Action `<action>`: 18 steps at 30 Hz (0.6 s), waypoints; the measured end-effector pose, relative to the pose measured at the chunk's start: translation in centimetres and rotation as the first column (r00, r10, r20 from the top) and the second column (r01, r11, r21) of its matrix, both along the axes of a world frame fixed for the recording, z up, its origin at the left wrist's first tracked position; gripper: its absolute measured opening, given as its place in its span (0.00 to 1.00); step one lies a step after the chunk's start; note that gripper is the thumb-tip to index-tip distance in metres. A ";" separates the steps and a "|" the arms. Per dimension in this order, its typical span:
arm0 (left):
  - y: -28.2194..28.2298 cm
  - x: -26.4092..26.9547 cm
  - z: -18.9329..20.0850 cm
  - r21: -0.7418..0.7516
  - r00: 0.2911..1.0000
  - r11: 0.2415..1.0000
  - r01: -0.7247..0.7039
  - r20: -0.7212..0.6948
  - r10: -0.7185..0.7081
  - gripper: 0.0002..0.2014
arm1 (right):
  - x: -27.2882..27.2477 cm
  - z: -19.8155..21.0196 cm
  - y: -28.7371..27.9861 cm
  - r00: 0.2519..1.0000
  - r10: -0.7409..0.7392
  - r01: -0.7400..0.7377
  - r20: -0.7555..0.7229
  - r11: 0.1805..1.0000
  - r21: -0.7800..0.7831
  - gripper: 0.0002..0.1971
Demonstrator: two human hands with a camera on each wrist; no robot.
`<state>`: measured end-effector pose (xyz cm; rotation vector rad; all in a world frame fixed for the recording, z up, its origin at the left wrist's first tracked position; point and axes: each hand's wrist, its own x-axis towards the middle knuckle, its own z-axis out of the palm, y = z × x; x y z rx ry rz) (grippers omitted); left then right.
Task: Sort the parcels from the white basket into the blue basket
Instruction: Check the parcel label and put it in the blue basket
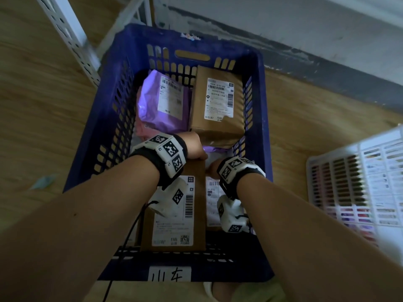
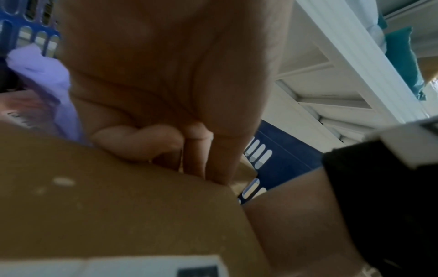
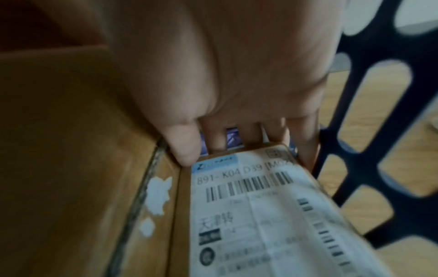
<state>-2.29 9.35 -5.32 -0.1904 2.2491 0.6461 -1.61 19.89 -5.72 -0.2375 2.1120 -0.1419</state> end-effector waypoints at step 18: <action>-1.0 -0.5 -0.6 0.146 0.990 0.981 -0.129 0.070 0.120 0.08 | -1.2 -2.8 0.8 0.975 0.219 -0.220 0.020 0.974 0.047 0.21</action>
